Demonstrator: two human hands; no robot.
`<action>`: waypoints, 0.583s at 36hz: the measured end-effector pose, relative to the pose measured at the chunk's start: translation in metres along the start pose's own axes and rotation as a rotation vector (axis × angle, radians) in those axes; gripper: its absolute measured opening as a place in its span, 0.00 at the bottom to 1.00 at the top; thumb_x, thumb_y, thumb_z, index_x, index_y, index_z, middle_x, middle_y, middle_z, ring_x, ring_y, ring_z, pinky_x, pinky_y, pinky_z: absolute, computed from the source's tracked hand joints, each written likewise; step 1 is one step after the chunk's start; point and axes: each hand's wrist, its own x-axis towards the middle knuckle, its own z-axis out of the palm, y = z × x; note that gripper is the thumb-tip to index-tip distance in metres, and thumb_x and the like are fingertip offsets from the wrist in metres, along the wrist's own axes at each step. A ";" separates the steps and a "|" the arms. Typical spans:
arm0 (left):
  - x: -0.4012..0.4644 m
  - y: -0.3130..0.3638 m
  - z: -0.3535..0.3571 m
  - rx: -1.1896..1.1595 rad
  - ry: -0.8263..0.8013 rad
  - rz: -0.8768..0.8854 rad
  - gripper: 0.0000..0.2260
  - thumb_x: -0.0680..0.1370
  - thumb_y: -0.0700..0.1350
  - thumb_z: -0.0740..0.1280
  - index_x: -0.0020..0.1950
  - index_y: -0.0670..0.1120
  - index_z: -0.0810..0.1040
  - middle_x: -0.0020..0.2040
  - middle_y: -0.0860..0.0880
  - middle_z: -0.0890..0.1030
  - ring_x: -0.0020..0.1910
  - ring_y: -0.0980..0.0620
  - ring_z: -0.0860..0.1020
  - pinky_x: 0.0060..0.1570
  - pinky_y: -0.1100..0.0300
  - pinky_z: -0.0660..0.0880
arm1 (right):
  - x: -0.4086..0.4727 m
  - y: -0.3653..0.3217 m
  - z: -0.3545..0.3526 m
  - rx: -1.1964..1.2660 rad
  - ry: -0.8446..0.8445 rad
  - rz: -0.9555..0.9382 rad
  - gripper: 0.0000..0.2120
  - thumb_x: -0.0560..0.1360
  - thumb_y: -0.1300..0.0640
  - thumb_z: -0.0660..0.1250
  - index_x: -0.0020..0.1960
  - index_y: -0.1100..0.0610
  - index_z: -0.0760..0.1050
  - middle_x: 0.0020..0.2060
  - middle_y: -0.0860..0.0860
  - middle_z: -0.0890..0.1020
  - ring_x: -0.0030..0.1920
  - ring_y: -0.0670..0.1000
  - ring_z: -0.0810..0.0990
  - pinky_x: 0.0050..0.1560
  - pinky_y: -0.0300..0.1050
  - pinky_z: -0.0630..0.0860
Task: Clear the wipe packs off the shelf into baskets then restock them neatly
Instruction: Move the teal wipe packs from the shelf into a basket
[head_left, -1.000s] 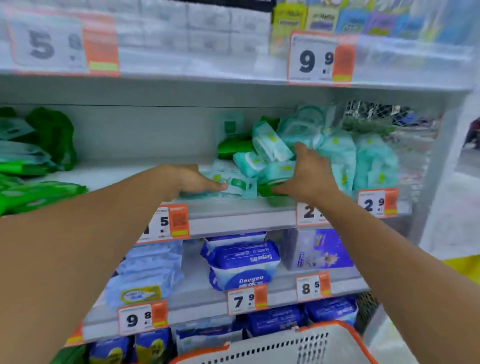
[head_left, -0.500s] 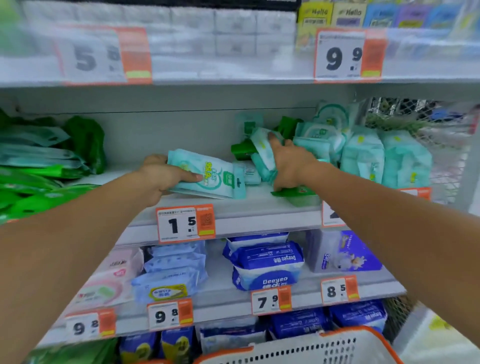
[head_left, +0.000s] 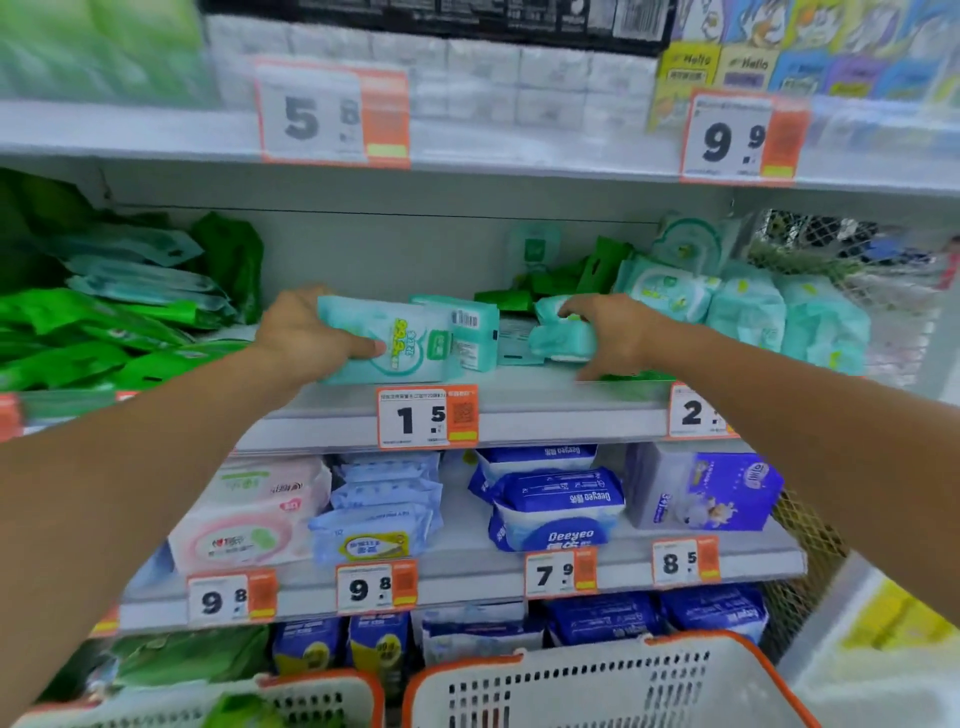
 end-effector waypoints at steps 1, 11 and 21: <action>0.000 -0.002 -0.003 0.064 0.051 0.007 0.20 0.63 0.40 0.83 0.50 0.43 0.79 0.44 0.46 0.82 0.38 0.49 0.79 0.35 0.59 0.76 | 0.002 0.002 0.000 -0.045 -0.029 0.016 0.37 0.65 0.52 0.81 0.71 0.56 0.71 0.63 0.56 0.78 0.63 0.60 0.76 0.59 0.48 0.74; 0.010 -0.006 -0.019 0.323 0.240 0.073 0.39 0.69 0.65 0.71 0.68 0.39 0.70 0.65 0.40 0.74 0.66 0.39 0.72 0.67 0.50 0.69 | -0.002 -0.058 -0.035 0.955 -0.137 -0.130 0.13 0.73 0.61 0.76 0.57 0.61 0.82 0.46 0.53 0.87 0.40 0.47 0.85 0.34 0.36 0.78; -0.014 0.030 -0.008 -0.204 -0.379 0.061 0.15 0.76 0.42 0.73 0.62 0.45 0.80 0.54 0.46 0.85 0.45 0.52 0.84 0.39 0.58 0.83 | 0.033 -0.112 -0.017 1.322 -0.215 -0.058 0.16 0.73 0.51 0.73 0.56 0.59 0.81 0.50 0.54 0.86 0.50 0.53 0.85 0.54 0.48 0.81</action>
